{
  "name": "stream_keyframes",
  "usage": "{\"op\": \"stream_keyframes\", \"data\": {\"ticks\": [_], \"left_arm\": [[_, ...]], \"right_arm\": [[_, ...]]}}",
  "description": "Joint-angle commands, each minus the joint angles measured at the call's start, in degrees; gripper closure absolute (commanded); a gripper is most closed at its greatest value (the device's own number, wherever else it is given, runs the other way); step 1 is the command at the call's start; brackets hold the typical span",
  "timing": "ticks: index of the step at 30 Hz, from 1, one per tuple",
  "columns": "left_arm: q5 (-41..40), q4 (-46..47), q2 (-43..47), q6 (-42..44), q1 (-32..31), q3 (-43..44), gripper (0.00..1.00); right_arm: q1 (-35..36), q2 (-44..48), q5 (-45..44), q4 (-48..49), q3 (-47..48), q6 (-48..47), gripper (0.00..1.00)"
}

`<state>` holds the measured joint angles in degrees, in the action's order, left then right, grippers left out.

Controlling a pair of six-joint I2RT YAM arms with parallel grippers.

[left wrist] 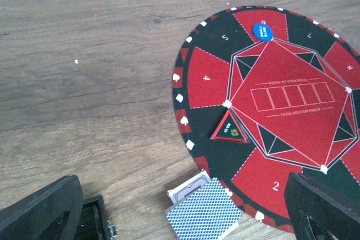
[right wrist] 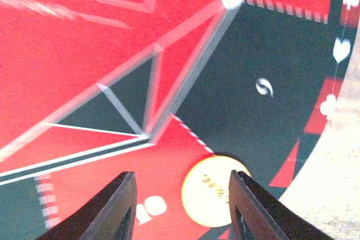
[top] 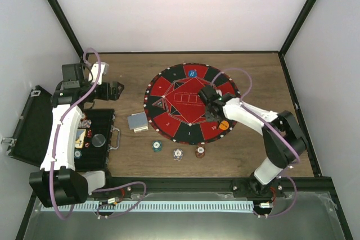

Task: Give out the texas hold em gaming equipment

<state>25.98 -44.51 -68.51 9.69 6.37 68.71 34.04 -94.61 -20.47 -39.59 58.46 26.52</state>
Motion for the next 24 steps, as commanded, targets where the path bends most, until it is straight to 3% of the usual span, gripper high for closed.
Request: {"op": "stream_keyframes", "data": {"ticks": [1,6,10,18,24], "left_arm": [[-3.2,-3.4,-1.3,2.1,0.3,2.6,0.00],[-6.6,-5.7,-2.0,4.6,1.0,1.9,0.00],[-7.5,-5.5,-0.4,6.2,1.3,-0.5,0.00],[-7.8,-5.5,0.9,7.0,1.3,-1.6,0.00],[-6.3,-5.6,1.5,7.1,1.3,-1.9,0.00]], "right_arm": [[5.0,7.1,2.9,-3.3,8.9,-1.2,0.48],[14.0,8.0,7.5,-4.2,13.3,-1.6,0.26],[21.9,5.8,12.8,-2.1,14.8,-3.0,0.16],[29.9,-3.6,20.6,-0.7,21.2,-7.4,0.14],[32.1,-9.4,22.9,1.1,23.0,-9.2,0.18]]}}
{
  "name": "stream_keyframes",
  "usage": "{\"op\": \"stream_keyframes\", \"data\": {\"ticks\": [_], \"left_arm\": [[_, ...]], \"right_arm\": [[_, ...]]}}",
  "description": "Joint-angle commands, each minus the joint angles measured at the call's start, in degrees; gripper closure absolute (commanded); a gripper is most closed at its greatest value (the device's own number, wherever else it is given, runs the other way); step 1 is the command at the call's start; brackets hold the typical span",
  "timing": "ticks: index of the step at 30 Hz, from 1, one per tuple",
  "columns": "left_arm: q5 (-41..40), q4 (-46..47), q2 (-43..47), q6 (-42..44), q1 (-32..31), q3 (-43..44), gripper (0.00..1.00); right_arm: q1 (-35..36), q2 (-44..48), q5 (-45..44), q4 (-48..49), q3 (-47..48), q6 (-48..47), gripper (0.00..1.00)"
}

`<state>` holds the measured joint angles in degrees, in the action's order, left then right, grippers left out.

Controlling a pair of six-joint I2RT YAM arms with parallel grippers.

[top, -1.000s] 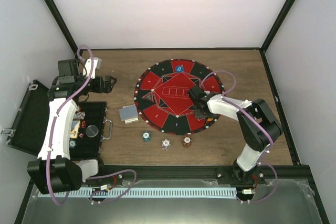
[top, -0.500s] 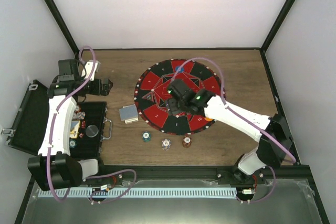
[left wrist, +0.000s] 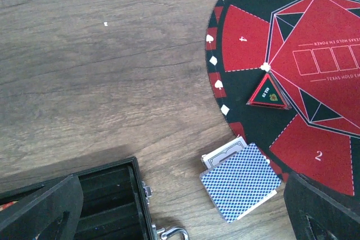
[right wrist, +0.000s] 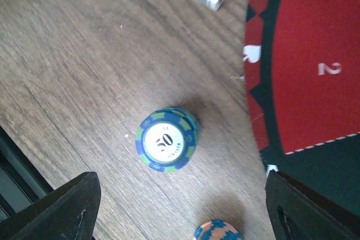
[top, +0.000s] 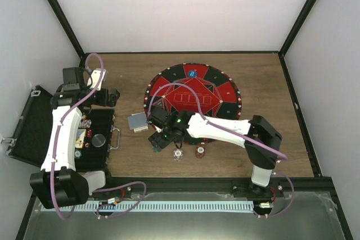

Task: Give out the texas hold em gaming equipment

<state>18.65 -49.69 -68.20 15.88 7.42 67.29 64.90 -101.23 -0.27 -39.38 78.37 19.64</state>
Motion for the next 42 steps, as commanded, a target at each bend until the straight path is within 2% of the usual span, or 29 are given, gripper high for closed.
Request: {"op": "stream_keyframes", "data": {"ticks": [1,7,24,31,37,42], "left_arm": [[1.4,-0.4,1.2,0.9,0.2,-0.5,0.00],[1.1,-0.3,0.5,0.5,0.2,0.0,0.00],[-1.4,0.5,0.4,-0.3,0.2,-0.2,0.00],[-1.9,0.3,0.7,-0.1,0.2,-0.1,0.00],[-2.2,0.1,1.0,0.0,0.3,-0.1,0.00],[-2.4,0.1,1.1,-0.1,0.3,0.1,0.00]], "right_arm": [[1.3,-3.9,2.4,0.6,3.7,-2.7,0.19],[1.4,-7.7,1.3,0.0,6.1,-5.2,0.29],[2.5,-13.3,0.8,-0.9,8.3,-8.0,0.32],[2.6,-13.8,0.3,-0.5,8.9,-8.1,0.41],[2.7,-14.1,-0.7,-0.5,9.1,-8.2,0.52],[2.8,-14.4,-1.5,-1.0,9.3,-8.4,0.52]]}}
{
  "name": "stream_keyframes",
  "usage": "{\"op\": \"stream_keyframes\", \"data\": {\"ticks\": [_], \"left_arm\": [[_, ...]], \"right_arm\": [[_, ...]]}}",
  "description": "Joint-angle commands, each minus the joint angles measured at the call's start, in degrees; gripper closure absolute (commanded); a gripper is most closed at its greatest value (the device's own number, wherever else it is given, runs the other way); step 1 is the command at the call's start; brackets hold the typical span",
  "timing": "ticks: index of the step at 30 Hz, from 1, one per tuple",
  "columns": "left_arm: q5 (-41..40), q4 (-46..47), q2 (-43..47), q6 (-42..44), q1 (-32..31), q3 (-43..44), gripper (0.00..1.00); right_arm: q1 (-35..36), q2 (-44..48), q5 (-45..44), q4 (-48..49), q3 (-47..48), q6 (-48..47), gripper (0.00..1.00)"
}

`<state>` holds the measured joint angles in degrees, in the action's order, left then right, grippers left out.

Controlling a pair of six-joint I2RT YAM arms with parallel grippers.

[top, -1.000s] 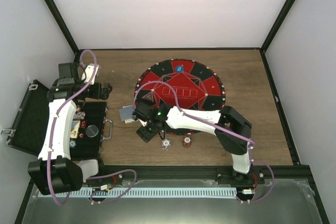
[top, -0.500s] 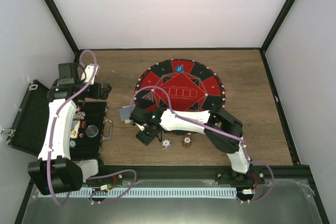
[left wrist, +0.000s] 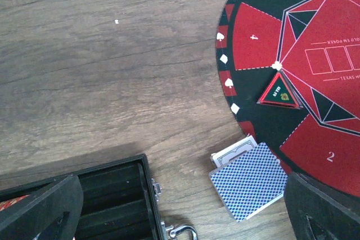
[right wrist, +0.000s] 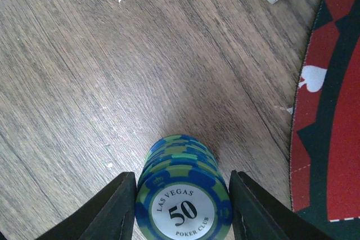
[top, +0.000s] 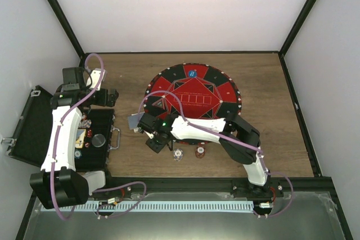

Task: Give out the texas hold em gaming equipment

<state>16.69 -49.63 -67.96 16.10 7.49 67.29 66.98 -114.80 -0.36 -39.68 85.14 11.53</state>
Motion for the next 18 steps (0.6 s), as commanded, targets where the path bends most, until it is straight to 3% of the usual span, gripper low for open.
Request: {"op": "stream_keyframes", "data": {"ticks": [1,18], "left_arm": [[-0.4,0.0,0.9,-0.2,0.2,0.1,0.00],[-0.5,-0.2,0.8,0.1,0.4,0.5,0.00]], "right_arm": [[0.7,-0.8,-1.5,-0.7,2.5,-0.3,0.52],[2.3,-1.2,-3.2,-0.9,2.7,-0.7,0.51]]}}
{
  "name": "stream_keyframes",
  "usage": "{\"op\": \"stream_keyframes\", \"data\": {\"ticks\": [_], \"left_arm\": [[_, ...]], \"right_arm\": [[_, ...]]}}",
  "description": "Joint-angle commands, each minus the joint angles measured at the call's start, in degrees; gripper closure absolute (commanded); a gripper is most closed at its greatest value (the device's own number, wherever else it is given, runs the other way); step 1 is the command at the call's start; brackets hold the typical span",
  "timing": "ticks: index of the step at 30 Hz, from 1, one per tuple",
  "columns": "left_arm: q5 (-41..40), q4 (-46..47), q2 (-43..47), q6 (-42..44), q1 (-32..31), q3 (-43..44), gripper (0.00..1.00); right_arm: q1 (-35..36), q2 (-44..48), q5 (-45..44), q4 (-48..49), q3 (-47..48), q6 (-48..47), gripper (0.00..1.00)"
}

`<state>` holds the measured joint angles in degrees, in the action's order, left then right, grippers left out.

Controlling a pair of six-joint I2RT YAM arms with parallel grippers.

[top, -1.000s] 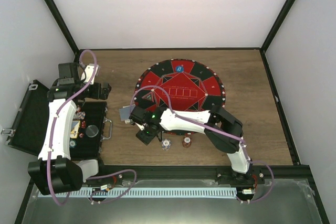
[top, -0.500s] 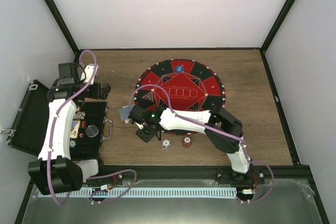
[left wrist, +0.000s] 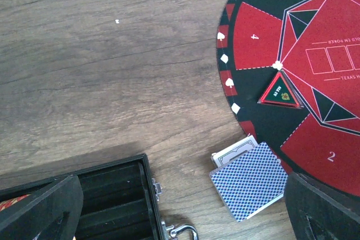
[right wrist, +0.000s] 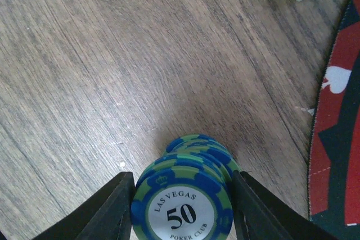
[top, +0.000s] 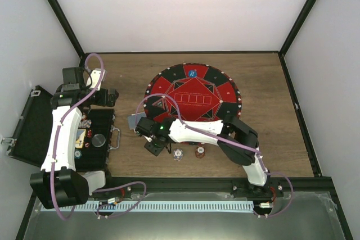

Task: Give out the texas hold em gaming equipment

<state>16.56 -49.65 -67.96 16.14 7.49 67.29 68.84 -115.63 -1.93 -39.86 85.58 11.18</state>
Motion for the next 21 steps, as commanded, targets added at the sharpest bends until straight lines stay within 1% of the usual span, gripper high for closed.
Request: {"op": "stream_keyframes", "data": {"ticks": [1,4,7,12,17,21], "left_arm": [[-0.4,-0.1,0.8,0.0,0.3,0.5,0.00],[-0.7,0.0,1.0,0.1,0.3,0.3,0.00],[-0.9,0.1,1.1,0.2,0.4,0.3,0.00],[-0.8,0.1,1.2,0.2,0.6,0.5,0.00],[-0.7,0.0,1.2,0.3,0.6,0.5,0.00],[-0.6,-0.1,1.1,0.3,0.7,0.4,0.00]], "right_arm": [[0.4,-0.4,-1.9,-0.7,2.4,-0.4,0.51],[0.4,-0.5,-3.0,-0.7,2.4,-0.5,0.54],[0.4,-0.6,-3.9,-0.6,2.3,-0.6,0.60],[0.4,-0.4,-3.4,-0.4,2.4,-0.5,0.73],[0.4,0.6,-2.8,-0.3,2.6,-0.6,0.85],[0.4,1.7,-3.0,-0.9,3.2,-0.2,0.87]]}}
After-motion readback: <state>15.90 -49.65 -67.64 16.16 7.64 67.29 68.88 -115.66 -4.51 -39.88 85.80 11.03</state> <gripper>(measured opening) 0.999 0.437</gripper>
